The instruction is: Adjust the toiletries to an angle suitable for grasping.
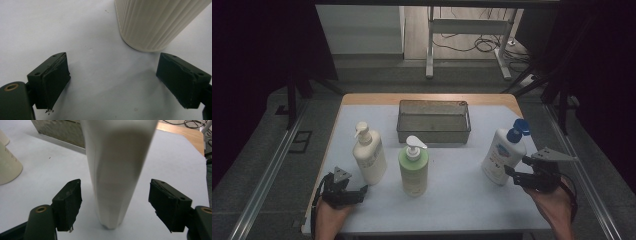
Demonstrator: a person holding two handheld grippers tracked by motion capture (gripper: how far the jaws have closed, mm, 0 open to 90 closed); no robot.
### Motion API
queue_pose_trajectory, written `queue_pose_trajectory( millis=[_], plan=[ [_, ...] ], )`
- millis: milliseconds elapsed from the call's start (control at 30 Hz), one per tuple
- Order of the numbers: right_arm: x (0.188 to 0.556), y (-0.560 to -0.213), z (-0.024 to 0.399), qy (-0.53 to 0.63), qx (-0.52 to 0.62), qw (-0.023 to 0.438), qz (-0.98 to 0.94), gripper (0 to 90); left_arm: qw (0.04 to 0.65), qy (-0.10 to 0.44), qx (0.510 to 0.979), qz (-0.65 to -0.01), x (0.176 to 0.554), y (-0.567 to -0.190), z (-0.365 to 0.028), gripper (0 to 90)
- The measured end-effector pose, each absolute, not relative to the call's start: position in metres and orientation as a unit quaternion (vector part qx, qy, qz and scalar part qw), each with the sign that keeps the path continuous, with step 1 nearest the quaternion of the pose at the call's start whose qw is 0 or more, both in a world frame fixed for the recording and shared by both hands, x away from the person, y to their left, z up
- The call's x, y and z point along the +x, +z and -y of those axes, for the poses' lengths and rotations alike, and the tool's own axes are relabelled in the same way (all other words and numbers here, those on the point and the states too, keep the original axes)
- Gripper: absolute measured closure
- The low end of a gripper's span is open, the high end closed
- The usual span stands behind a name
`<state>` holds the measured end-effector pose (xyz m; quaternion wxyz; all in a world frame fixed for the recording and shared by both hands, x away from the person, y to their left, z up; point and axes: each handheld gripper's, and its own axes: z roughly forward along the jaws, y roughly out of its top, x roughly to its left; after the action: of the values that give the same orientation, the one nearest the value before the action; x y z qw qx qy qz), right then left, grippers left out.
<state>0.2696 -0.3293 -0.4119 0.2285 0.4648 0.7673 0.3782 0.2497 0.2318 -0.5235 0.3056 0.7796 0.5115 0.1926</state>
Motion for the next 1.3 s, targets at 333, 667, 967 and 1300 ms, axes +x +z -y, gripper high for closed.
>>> queue_pose_trajectory(
  millis=[333,667,967,1300],
  plan=[
    [0.291,-0.402,0.315,0.384,0.461,0.236,-0.764,26.3,0.306,0.192,0.78,-0.512,0.25,-0.523,-0.232,10.9],
    [0.305,-0.408,0.307,0.377,0.457,0.241,-0.769,33.3,0.306,0.192,0.78,-0.512,0.25,-0.523,-0.232,10.9],
    [0.305,-0.407,0.307,0.378,0.465,0.233,-0.766,39.5,0.306,0.191,0.779,-0.513,0.25,-0.524,-0.232,10.9],
    [0.305,-0.403,0.305,0.368,0.471,0.226,-0.769,40.0,0.306,0.191,0.779,-0.513,0.25,-0.524,-0.232,10.9]
  ],
)
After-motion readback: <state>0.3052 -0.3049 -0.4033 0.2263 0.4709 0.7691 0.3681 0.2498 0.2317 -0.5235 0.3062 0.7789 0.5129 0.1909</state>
